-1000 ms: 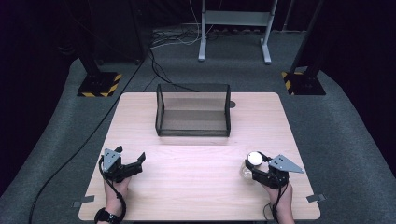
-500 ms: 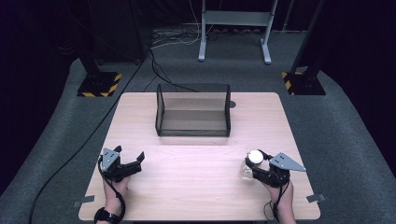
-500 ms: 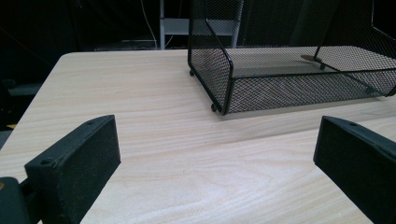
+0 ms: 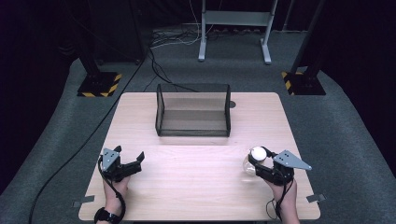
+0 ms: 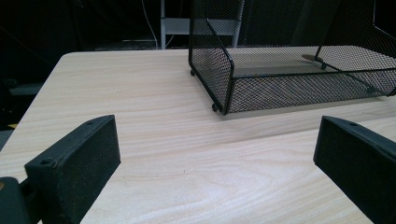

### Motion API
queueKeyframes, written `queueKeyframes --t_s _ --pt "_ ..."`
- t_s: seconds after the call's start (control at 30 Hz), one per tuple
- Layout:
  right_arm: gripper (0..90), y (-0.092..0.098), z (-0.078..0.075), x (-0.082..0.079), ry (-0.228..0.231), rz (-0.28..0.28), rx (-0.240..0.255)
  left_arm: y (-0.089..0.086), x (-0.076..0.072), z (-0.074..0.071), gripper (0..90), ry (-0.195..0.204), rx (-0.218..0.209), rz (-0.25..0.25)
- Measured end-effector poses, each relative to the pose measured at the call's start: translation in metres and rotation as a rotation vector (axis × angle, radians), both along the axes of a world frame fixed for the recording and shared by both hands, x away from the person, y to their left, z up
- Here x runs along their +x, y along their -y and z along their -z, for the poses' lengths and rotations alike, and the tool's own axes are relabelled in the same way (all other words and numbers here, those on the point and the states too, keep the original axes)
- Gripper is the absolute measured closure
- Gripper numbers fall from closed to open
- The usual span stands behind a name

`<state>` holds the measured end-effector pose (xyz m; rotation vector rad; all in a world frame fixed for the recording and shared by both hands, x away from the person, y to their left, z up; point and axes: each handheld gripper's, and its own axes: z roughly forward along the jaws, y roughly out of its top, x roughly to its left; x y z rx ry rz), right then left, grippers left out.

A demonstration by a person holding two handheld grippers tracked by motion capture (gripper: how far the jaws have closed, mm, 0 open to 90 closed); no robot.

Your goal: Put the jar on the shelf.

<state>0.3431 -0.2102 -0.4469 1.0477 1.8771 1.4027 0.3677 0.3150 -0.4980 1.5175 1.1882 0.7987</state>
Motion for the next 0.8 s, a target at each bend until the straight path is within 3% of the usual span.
queueKeyframes --t_s 0.8 --pt "38.7 -0.0012 -0.0058 0.0031 0.006 0.019 0.005 -0.0006 0.0005 0.0010 0.0 -0.006 0.008 -0.004"
